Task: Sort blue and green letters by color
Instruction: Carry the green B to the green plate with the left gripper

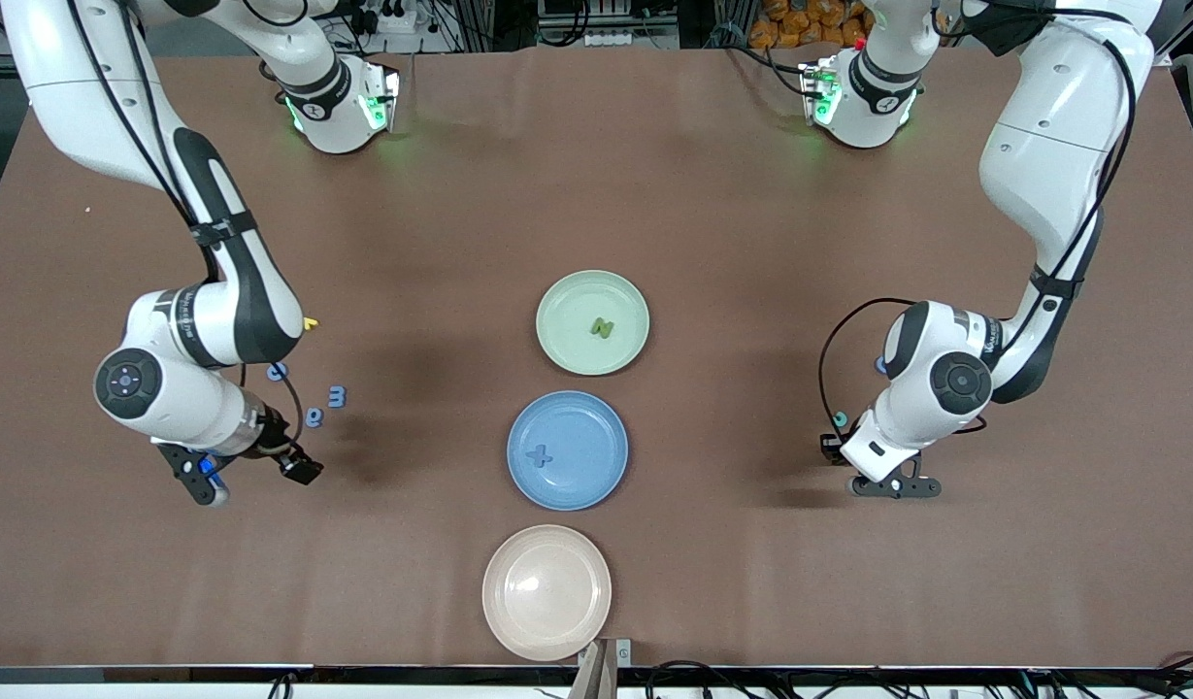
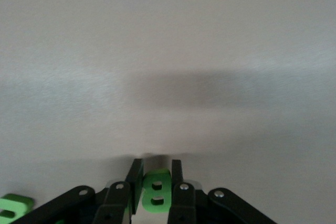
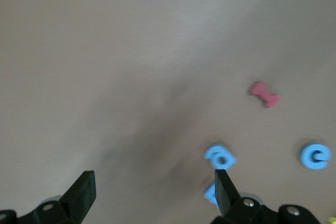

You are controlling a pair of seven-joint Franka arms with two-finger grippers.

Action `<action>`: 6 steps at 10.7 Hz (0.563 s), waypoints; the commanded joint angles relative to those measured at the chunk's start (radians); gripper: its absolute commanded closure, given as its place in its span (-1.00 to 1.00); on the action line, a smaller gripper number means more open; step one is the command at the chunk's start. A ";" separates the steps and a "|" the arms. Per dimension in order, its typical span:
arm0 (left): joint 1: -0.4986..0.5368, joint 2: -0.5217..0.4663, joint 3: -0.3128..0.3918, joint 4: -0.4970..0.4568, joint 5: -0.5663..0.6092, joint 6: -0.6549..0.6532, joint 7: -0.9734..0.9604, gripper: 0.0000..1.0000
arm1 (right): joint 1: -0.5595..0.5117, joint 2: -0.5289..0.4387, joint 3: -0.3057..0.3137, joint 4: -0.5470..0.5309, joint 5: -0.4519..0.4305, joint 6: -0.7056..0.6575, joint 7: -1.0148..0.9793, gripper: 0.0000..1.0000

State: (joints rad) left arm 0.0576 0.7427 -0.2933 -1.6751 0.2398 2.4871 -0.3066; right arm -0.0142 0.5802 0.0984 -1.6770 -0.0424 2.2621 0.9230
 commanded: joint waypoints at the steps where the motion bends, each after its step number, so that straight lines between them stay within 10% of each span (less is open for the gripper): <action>1: 0.004 -0.034 -0.076 0.012 -0.117 -0.019 -0.008 1.00 | -0.024 -0.103 -0.016 -0.203 0.024 0.089 0.133 -1.00; 6: -0.114 -0.065 -0.132 0.032 -0.143 -0.046 -0.254 1.00 | -0.012 -0.100 -0.016 -0.276 0.019 0.209 0.428 -1.00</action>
State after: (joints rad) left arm 0.0156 0.7104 -0.4301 -1.6497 0.1166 2.4836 -0.4746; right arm -0.0289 0.5216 0.0805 -1.8969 -0.0339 2.4535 1.2614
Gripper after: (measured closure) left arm 0.744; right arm 0.000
